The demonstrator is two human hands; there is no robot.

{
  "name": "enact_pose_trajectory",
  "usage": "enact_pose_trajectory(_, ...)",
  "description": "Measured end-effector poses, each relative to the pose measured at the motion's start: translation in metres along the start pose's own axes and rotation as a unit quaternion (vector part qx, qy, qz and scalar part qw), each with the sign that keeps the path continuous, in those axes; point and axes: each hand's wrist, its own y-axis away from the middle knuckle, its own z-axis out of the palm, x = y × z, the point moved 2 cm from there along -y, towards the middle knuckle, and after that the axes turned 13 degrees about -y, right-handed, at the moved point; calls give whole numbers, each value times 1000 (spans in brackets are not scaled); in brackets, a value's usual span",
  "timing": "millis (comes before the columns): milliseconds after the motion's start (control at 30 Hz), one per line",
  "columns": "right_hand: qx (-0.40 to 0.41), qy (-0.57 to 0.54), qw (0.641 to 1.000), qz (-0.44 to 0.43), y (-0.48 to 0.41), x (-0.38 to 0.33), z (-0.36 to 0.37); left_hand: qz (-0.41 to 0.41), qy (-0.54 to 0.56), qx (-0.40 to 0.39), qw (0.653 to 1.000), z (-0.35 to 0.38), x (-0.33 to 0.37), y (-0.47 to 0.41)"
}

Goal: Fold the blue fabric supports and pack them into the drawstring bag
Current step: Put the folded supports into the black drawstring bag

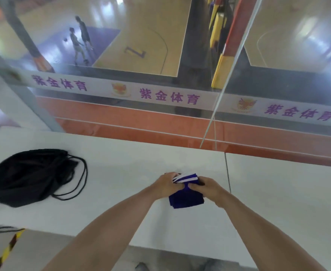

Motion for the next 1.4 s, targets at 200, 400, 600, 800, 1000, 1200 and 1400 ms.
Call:
enact_pose_trajectory(200, -11, 67, 998, 10, -24, -47, 112, -51, -6, 48, 998, -80, -76, 65)
enact_pose_trajectory(400, -41, 8, 999, 0, -75, -78, 208, -172, 1, 170, 970, -121, -157, 113)
enact_pose_trajectory(600, -119, -61, 991, 11, -106, -107, 323, -321, 188, 233, 898, -155, -231, 174)
enact_pose_trajectory(800, -156, -11, 988, 8, -123, -129, 429, -331, 259, 232, 877, -201, -327, 221)
enact_pose_trajectory(1000, -90, 12, 995, 39, -158, -133, 513, -300, 117, 160, 933, -238, -437, 254)
enact_pose_trajectory(1200, 21, -2, 999, 25, -176, -146, 556, -242, -55, 130, 960, -284, -508, 279)
enact_pose_trajectory(1400, 57, 37, 997, 21, -221, -162, 585, -204, -189, 172, 945, -294, -536, 258)
